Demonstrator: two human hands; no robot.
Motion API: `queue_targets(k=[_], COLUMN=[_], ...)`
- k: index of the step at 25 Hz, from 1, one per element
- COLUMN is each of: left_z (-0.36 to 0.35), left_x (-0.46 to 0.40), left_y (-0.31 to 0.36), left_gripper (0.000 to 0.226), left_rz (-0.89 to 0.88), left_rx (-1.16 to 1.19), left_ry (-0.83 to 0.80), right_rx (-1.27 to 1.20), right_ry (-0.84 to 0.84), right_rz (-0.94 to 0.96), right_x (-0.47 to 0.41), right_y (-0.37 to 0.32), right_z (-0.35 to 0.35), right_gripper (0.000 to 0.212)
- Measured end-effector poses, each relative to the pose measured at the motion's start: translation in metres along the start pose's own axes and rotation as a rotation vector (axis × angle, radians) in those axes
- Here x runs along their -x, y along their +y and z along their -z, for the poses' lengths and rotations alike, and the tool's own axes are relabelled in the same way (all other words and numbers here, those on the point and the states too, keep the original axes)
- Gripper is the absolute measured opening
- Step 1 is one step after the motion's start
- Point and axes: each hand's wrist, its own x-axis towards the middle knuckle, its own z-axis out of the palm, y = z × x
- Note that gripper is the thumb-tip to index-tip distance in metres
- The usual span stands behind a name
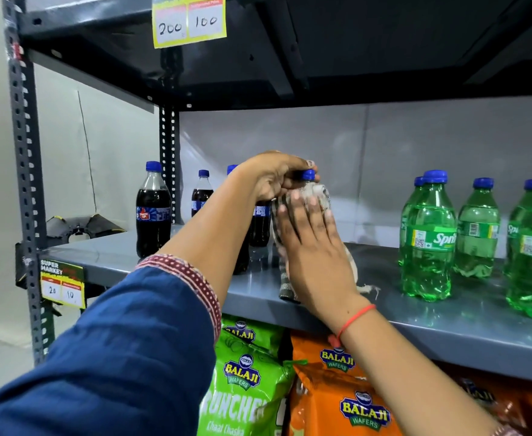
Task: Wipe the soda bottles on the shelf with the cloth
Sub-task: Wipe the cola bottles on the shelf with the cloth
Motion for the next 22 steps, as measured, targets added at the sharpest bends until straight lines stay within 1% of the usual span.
queue_targets(k=[3, 5, 6, 7, 9, 11, 14, 18, 22], left_z=[0.003, 0.004, 0.004, 0.006, 0.006, 0.006, 0.007, 0.006, 0.003], left_x=[-0.001, -0.004, -0.005, -0.006, -0.007, -0.007, -0.007, -0.006, -0.001], left_y=[0.000, -0.001, -0.001, -0.001, 0.000, 0.001, 0.000, 0.000, 0.001], left_gripper=[0.009, 0.009, 0.009, 0.010, 0.011, 0.012, 0.012, 0.011, 0.011], left_rz=[0.035, 0.052, 0.052, 0.048, 0.045, 0.047, 0.050, 0.067, 0.051], left_rx=[0.018, 0.038, 0.030, 0.017, 0.021, 0.024, 0.015, 0.004, -0.029], left_ry=[-0.011, -0.010, -0.013, -0.019, -0.044, -0.034, -0.059, -0.048, -0.042], right_rx=[0.123, 0.157, 0.168, 0.177, 0.115, 0.020, 0.004, -0.008, 0.028], right_ry=[0.039, 0.042, 0.032, 0.031, -0.017, -0.075, -0.130, -0.110, -0.153], right_rz=[0.037, 0.042, 0.039, 0.051, 0.080, 0.051, 0.080, 0.125, 0.207], right_x=[-0.001, -0.001, 0.000, 0.000, -0.001, -0.002, 0.005, -0.002, 0.000], right_y=[-0.001, 0.000, 0.000, -0.001, 0.004, 0.009, 0.010, 0.013, 0.012], right_z=[0.002, 0.004, 0.005, 0.005, 0.009, 0.014, 0.015, 0.018, 0.013], right_gripper=[0.057, 0.051, 0.052, 0.057, 0.068, 0.065, 0.068, 0.060, 0.056])
